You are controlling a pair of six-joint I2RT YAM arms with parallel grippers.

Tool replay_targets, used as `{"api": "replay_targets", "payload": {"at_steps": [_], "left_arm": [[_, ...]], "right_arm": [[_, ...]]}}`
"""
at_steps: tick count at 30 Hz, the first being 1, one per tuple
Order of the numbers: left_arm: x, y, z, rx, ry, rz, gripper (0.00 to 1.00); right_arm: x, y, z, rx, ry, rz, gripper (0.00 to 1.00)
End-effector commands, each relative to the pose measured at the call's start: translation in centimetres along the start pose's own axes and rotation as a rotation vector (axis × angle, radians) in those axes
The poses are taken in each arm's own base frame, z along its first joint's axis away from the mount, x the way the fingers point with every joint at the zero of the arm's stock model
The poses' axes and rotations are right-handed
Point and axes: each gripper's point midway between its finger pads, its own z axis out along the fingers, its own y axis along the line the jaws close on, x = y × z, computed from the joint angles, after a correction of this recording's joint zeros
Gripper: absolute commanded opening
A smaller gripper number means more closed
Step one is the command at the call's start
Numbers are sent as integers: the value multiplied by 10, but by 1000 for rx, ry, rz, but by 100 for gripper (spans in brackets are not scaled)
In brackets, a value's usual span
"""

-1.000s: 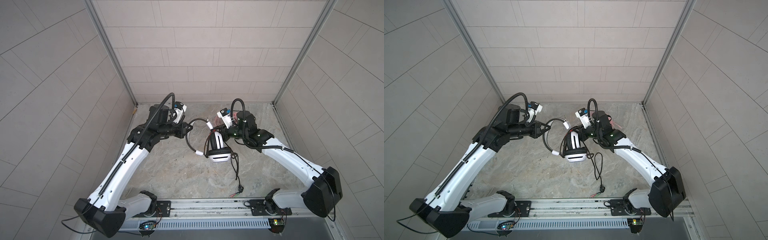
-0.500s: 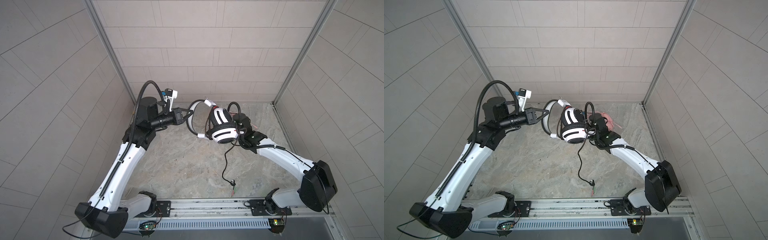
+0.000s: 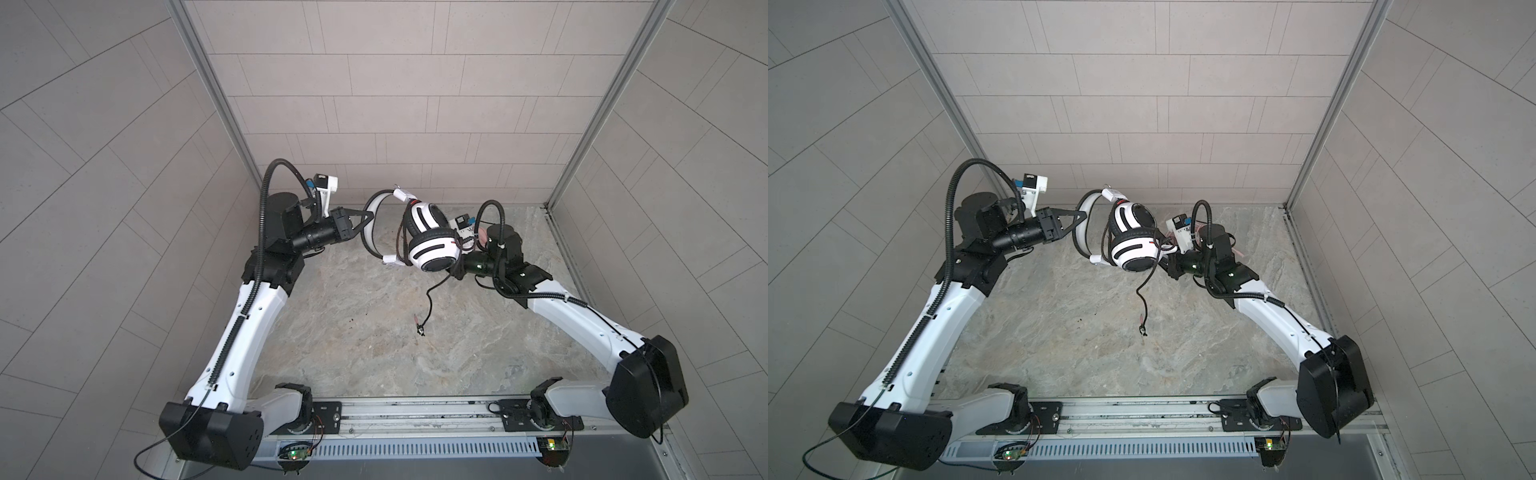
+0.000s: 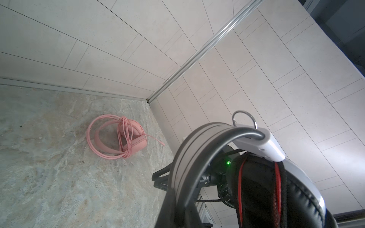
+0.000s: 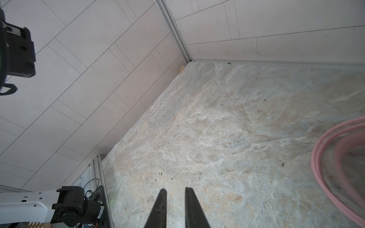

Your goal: Wrap the headphones

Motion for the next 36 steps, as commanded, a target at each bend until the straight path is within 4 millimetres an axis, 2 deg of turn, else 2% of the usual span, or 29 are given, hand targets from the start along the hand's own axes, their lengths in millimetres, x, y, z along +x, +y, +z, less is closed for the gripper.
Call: {"api": "replay_targets", "payload": {"at_steps": [1, 5, 9, 13, 20, 29, 33, 36], "left_arm": [[-21, -24, -22, 31, -77, 77, 0], [-17, -1, -32, -103, -63, 121, 0], [-4, 19, -46, -276, -27, 203, 0], [-1, 22, -50, -301, -19, 226, 0], [-9, 27, -46, -321, -16, 230, 0], [-16, 50, -49, -441, 10, 238, 0], [-18, 61, -53, -499, 4, 249, 0], [-20, 69, -51, -512, -5, 229, 0]], "right_arm": [[-7, -18, -19, 70, -52, 63, 18], [-24, -30, -38, 100, -118, 95, 27], [-24, -21, -32, 43, -63, 79, 39], [-19, -22, -30, 44, -52, 82, 42], [-13, -17, -43, 78, -49, 48, 45], [15, 6, -55, 25, -43, 5, 45], [18, 28, -63, -30, -69, -29, 48], [22, 49, -62, -101, -62, -60, 49]]}}
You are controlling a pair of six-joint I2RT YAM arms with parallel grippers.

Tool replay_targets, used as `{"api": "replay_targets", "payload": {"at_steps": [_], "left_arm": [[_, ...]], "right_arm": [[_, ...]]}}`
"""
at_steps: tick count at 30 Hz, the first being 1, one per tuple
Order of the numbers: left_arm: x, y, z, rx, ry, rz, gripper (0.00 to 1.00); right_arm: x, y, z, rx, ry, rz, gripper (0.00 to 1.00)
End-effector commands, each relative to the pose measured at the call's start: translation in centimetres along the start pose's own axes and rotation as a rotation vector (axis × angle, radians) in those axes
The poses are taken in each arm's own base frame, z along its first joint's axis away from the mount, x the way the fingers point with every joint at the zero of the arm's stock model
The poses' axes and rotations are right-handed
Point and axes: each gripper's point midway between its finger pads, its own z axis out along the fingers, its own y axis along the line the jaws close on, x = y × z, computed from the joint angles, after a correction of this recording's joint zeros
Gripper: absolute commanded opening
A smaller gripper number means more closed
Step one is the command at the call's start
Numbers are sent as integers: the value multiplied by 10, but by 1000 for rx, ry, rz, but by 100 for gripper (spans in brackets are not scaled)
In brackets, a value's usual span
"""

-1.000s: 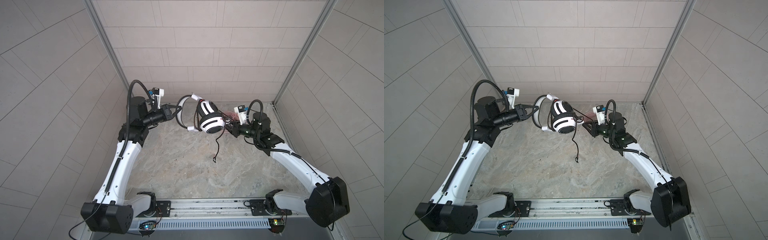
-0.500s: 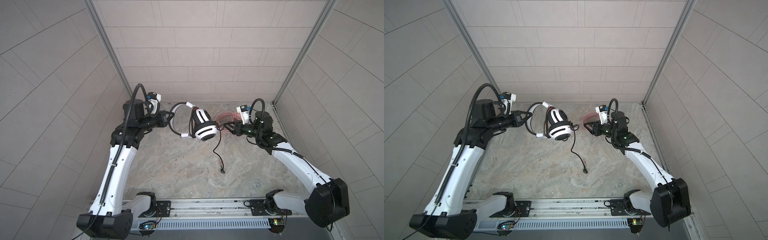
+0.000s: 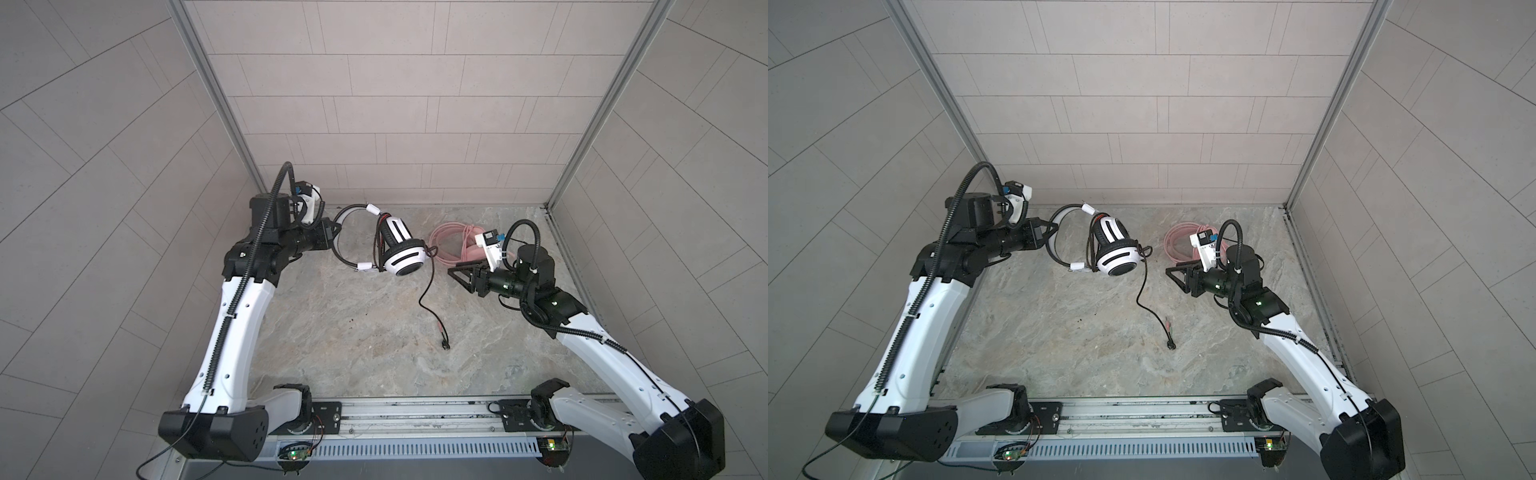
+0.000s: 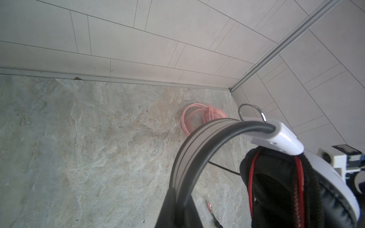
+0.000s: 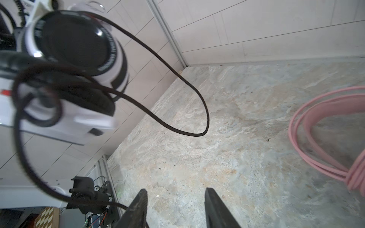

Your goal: Wrap the headphones

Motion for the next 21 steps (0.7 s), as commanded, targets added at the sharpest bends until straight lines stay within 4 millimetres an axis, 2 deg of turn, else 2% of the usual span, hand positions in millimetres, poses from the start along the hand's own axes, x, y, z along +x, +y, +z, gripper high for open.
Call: {"api": "replay_targets", "payload": {"at_steps": [1, 6, 11, 21], "left_arm": [[-22, -5, -6, 10, -67, -4, 0], [-18, -3, 0, 18, -45, -22, 0], [-13, 1, 1, 5, -36, -31, 0], [-6, 1, 0, 7, -26, -33, 0]], "right_arm": [[-3, 29, 0, -101, -20, -69, 49], [-1, 51, 15, -168, 1, -105, 52], [-10, 66, 28, -203, 0, -121, 52], [-6, 78, 45, -233, 21, -111, 52]]}}
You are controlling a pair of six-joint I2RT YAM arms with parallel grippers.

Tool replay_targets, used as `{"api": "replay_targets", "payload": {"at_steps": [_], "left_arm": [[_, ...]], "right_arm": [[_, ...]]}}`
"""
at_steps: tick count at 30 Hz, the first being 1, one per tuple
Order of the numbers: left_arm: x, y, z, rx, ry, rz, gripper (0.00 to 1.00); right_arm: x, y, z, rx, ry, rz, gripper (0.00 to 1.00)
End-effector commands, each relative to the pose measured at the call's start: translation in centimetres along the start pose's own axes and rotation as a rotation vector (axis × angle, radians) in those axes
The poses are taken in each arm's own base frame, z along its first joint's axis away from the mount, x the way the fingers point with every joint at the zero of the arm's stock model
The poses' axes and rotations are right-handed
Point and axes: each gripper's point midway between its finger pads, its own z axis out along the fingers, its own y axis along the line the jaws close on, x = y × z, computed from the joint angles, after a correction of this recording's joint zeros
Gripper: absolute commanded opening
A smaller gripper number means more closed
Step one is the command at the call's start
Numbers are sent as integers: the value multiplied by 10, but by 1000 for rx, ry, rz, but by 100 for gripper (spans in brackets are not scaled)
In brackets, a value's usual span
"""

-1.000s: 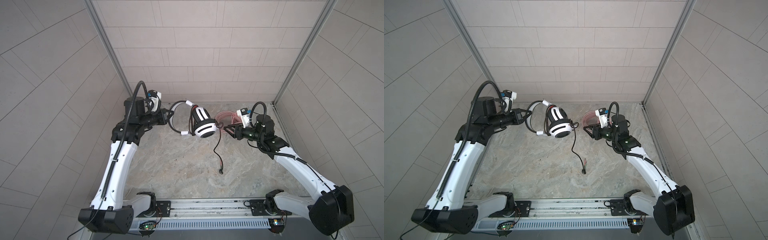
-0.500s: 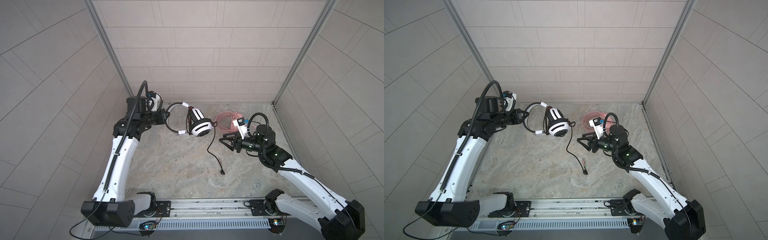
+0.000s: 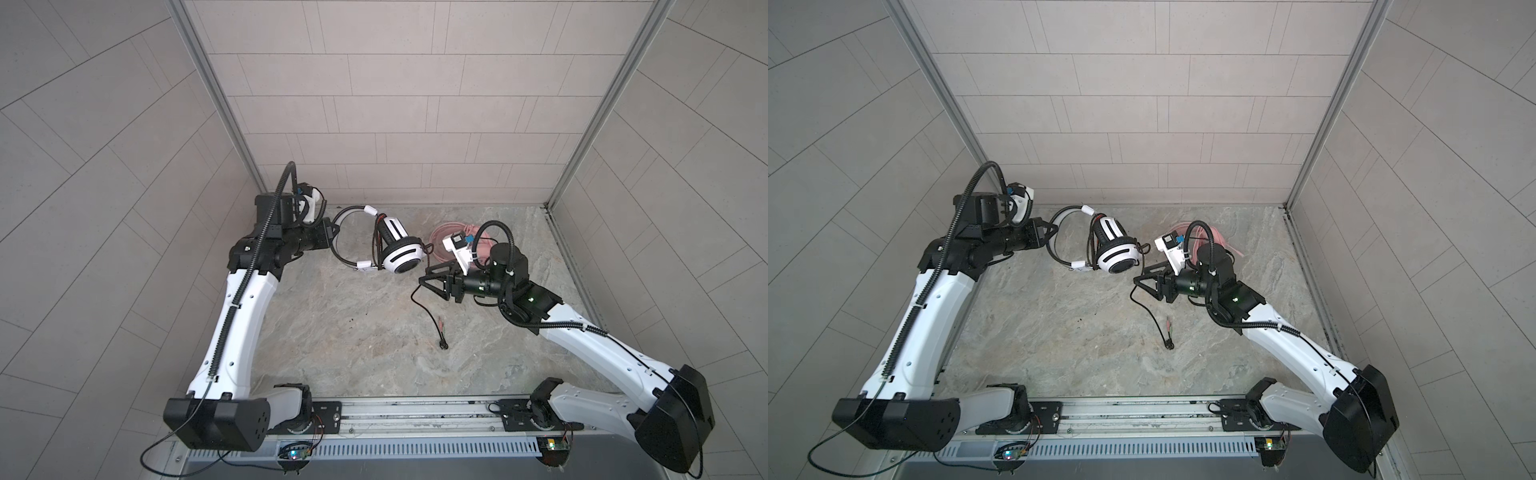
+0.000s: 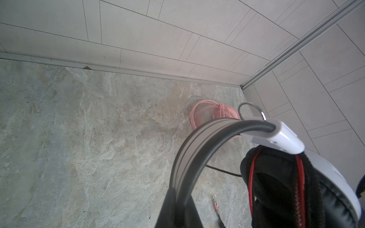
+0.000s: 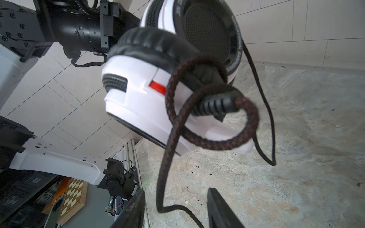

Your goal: Wrap the headphones

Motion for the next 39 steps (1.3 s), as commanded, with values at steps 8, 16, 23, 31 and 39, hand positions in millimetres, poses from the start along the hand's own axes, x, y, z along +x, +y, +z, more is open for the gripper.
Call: {"api": "replay_targets", "payload": {"at_steps": [8, 16, 23, 31, 39], "left_arm": [[-8, -15, -15, 57, -63, -2, 0], [-1, -3, -14, -5, -40, 23, 0], [5, 2, -17, -28, -27, 41, 0], [-17, -22, -25, 120, -104, -63, 0], [-50, 28, -21, -57, -387, -366, 0]], "right_arm": [[-16, 0, 12, 16, -37, 2, 26], [-32, -1, -7, 88, -67, -47, 8], [-53, -26, -41, 220, -143, -48, 7], [-27, -78, -27, 292, -44, 85, 7], [54, -76, 9, 296, 216, 48, 7]]}}
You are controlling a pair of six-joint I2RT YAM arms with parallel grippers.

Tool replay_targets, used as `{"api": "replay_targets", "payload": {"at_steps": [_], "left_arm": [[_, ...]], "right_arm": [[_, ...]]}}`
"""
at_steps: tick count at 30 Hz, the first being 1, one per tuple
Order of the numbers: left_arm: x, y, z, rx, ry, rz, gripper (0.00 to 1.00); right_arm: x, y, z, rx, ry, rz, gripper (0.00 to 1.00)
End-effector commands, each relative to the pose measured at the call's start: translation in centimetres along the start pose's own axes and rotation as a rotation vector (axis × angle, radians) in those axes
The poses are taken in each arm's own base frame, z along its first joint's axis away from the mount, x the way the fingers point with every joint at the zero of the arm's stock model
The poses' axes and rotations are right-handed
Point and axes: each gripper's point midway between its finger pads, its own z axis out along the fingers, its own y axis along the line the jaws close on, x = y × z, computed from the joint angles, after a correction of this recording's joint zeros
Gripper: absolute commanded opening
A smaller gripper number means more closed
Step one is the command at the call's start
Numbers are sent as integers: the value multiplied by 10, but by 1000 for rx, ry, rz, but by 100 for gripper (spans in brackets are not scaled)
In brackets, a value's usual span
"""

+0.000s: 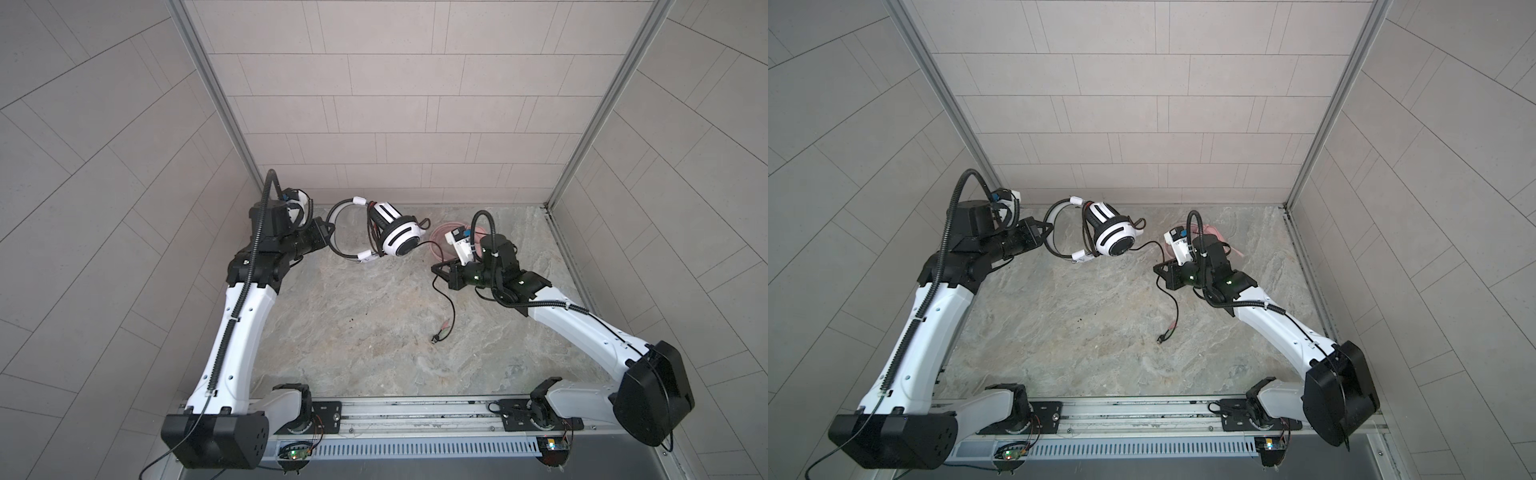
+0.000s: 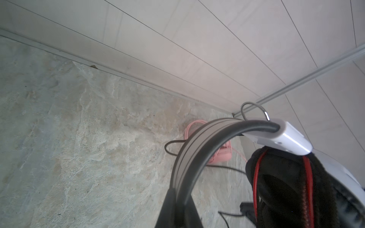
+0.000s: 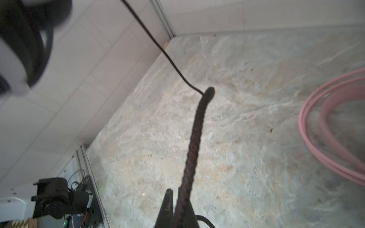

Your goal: Wrap the headphones

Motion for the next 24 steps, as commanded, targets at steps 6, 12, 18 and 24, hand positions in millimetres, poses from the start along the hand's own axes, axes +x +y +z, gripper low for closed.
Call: {"api": "replay_targets", "payload": {"at_steps": [6, 12, 18, 24], "left_arm": [[-70, 42, -8, -194, -439, -234, 0], [-86, 97, 1, -482, -555, -185, 0], [-76, 127, 48, -570, -504, -147, 0], [-36, 109, 81, -623, -354, 77, 0]], "right_arm": [[44, 63, -4, -44, 129, -299, 7], [43, 108, -34, -75, 44, -432, 7], [17, 136, -73, -88, -22, -525, 7], [-30, 141, -110, 7, -176, -570, 6]]}}
